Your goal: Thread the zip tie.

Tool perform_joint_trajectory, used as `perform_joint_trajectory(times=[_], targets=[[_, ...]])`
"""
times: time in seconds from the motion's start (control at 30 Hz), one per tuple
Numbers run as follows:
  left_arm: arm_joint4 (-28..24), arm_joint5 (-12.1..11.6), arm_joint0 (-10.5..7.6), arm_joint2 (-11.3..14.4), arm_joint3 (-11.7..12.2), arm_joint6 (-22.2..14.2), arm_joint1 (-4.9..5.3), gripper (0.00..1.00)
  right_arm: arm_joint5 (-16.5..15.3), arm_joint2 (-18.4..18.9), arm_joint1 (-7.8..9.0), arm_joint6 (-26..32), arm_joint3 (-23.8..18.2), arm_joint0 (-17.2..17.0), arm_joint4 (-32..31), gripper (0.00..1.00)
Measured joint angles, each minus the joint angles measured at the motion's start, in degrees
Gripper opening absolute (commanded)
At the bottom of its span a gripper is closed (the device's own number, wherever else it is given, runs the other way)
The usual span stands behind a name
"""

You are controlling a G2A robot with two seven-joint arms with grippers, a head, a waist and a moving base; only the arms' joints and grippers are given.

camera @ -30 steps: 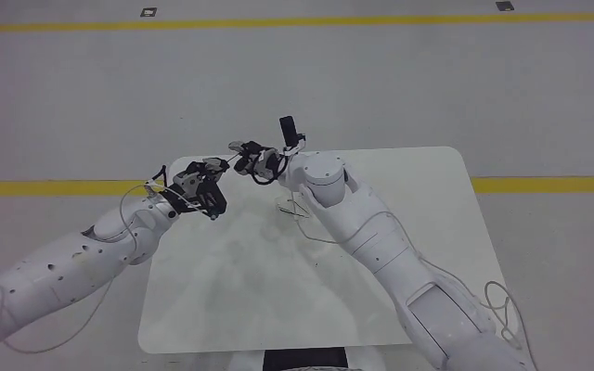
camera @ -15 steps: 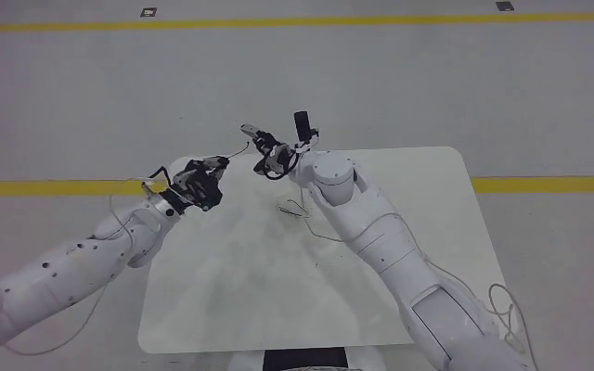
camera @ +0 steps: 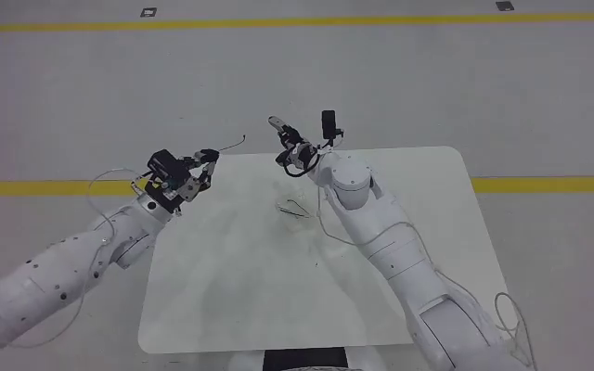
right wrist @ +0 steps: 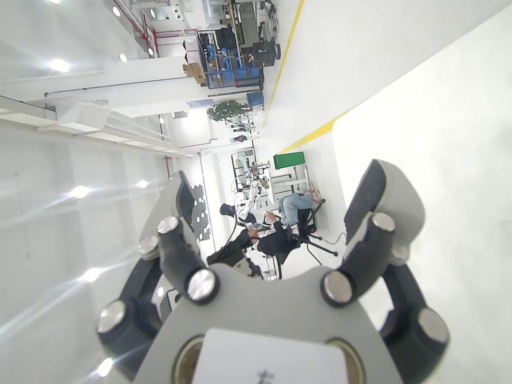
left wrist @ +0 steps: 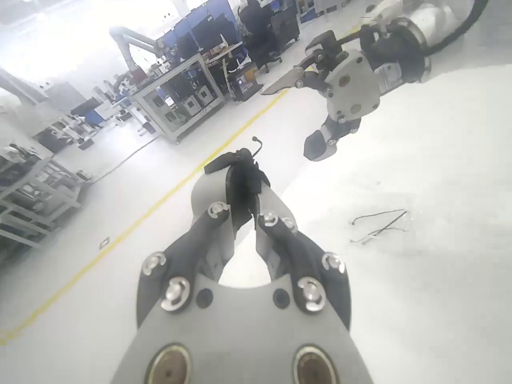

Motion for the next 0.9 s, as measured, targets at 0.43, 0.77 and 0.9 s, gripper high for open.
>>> perform_joint_trajectory(times=[0.43, 0.77, 0.9], targets=[[-8.9, -5.4, 1.10, -2.0, 1.0, -1.8, -0.37, 0.00, 0.0, 0.0, 0.00, 0.0, 0.0, 0.0, 0.0, 1.00], [-31.4, -24.0, 5.90, -5.7, 2.0, -2.4, 0.34, 0.00, 0.0, 0.0, 0.00, 0.0, 0.0, 0.0, 0.0, 1.00], [-41.0, -23.1, 7.53, -6.8, -1.5, -5.5, 0.88, 0.00, 0.0, 0.0, 0.00, 0.0, 0.0, 0.0, 0.0, 1.00]])
